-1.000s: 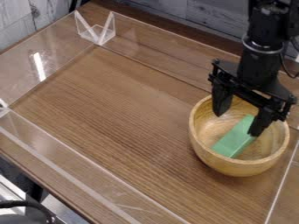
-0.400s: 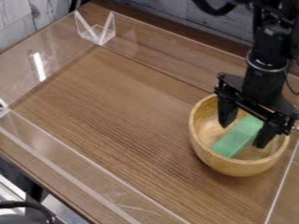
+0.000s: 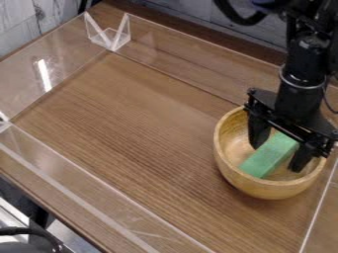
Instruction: Remove the green block from inside the brown bowl and put it on the table
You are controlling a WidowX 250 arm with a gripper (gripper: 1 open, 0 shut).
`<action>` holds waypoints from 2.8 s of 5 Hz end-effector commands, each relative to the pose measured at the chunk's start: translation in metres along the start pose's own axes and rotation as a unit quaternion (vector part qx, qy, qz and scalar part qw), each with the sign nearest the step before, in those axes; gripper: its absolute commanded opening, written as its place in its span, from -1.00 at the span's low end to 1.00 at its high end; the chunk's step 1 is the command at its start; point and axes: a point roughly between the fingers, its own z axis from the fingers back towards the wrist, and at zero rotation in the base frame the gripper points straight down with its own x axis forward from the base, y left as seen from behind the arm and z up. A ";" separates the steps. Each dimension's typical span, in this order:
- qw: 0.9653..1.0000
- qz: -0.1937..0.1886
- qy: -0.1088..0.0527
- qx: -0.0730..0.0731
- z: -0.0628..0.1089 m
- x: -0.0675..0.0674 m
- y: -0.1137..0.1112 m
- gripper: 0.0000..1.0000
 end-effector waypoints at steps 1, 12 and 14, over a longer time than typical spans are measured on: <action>1.000 -0.005 -0.020 -0.003 0.006 0.005 -0.005 1.00; 1.000 0.011 -0.022 0.003 0.059 0.007 0.018 -1.00; 0.998 0.047 -0.042 0.007 0.104 0.008 0.047 -1.00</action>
